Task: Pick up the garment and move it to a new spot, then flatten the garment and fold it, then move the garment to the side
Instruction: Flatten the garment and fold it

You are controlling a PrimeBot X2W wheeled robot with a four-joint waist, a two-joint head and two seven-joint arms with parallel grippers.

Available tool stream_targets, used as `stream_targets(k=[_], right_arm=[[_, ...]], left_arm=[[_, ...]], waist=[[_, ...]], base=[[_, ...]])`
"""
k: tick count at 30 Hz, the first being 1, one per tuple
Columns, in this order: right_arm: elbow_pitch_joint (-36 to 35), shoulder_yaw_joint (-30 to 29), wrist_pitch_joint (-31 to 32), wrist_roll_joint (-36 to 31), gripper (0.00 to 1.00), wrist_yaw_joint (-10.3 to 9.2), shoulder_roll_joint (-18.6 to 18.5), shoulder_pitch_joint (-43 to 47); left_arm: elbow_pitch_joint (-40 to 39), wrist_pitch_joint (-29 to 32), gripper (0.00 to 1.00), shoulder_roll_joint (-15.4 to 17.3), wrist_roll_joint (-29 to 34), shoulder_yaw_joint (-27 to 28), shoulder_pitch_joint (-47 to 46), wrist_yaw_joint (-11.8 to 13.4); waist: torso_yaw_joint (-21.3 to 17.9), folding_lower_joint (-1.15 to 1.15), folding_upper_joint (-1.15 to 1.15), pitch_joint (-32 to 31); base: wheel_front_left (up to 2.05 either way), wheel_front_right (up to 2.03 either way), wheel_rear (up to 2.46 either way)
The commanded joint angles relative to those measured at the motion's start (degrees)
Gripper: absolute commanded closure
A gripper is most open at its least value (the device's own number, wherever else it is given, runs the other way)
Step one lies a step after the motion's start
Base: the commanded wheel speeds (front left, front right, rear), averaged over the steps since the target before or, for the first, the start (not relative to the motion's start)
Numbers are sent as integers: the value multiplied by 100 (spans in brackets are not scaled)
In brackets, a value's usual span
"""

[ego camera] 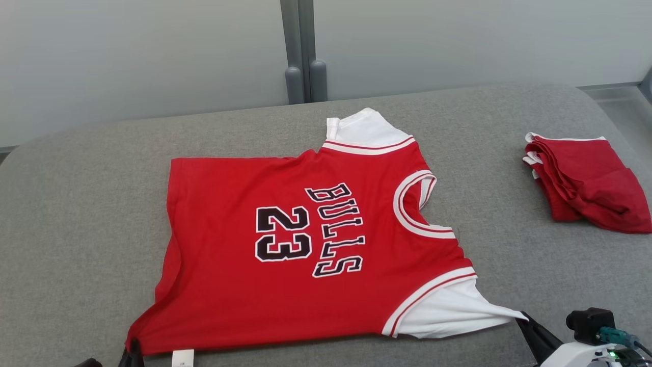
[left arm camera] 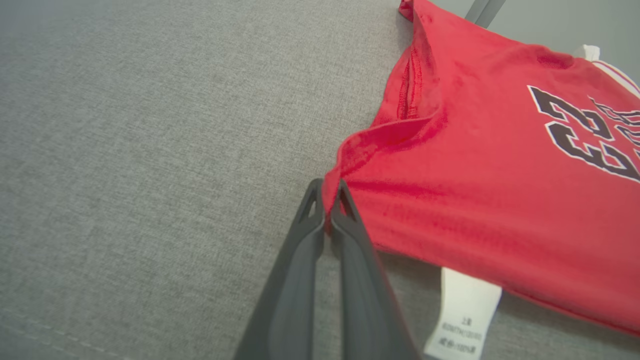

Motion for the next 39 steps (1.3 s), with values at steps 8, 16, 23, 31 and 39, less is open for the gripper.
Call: stream_targets(k=[8,16,23,31,39], right_arm=[[-229,-334,-15,-159,100,-25,55,-45],[-646,-523,-15,-307,100,-21,197,-423],[-543,-569,-15,-481,100,-20,253,-1266],[80,-225,-5,-569,100,-20,290,-2271],[737,86,-12,-527,100,-20,397,-2915]], left_arm=[[-147,0,100,86,-296,-169,20,-65],[-626,1,100,65,-432,-656,-452,-114],[-419,1,100,65,-386,-961,-1245,-117],[86,1,100,64,-215,-1166,-2133,45],[414,1,100,68,-245,-1322,-2645,277]], waist=[[99,1,0,79],[207,1,0,346],[315,1,0,869],[397,1,0,1366],[452,1,0,1677]], base=[[0,0,0],[0,0,0],[0,0,0],[0,0,0],[0,0,0]])
